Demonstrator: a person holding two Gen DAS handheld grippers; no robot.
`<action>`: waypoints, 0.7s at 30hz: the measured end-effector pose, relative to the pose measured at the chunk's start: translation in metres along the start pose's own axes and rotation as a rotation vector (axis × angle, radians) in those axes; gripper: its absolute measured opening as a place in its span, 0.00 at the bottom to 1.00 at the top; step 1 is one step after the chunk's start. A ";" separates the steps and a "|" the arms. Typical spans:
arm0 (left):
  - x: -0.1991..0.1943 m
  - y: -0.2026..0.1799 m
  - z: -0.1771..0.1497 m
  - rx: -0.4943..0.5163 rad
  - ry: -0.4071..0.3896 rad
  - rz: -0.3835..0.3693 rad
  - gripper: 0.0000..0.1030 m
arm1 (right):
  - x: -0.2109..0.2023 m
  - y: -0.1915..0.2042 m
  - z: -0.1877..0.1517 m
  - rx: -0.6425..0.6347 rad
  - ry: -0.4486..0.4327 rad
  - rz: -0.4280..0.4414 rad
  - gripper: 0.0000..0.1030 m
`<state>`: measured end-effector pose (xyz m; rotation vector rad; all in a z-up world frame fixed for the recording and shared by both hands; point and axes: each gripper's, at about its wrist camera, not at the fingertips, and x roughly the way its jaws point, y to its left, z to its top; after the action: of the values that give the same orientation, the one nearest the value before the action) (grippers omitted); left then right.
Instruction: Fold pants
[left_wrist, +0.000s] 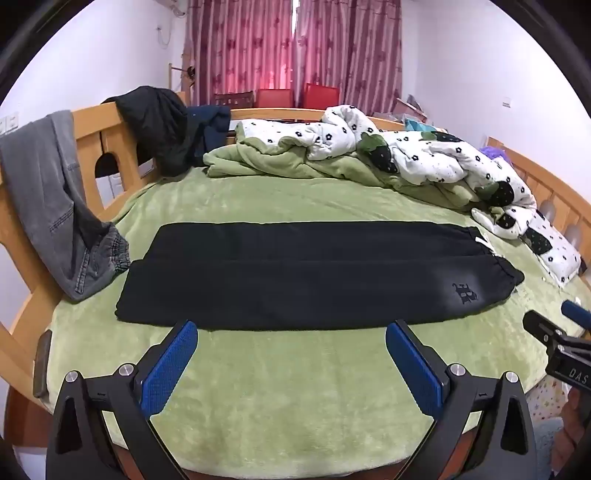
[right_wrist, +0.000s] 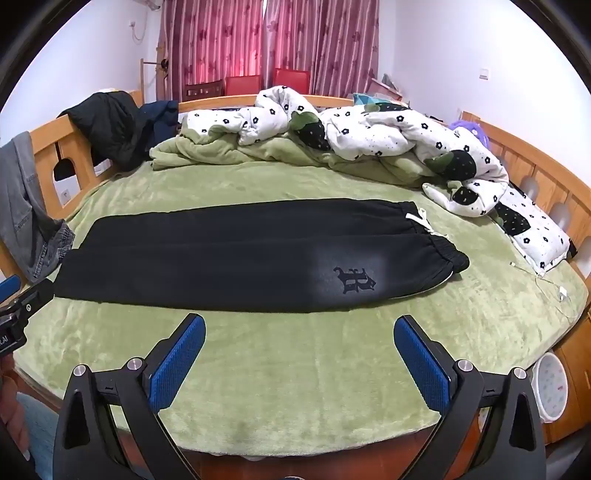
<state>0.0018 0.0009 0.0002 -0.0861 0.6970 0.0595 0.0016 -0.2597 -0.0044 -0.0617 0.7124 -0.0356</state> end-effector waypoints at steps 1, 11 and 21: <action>-0.001 -0.002 0.000 0.010 -0.008 0.007 1.00 | 0.000 0.000 0.000 0.001 -0.001 -0.001 0.98; -0.003 0.002 -0.004 -0.001 -0.021 -0.004 1.00 | 0.001 0.001 -0.001 -0.008 0.013 -0.007 0.98; -0.003 0.004 -0.005 -0.003 -0.023 -0.005 1.00 | 0.002 0.000 -0.002 -0.008 0.019 -0.003 0.98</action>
<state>-0.0041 0.0042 -0.0019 -0.0901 0.6735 0.0572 0.0018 -0.2596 -0.0078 -0.0696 0.7315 -0.0360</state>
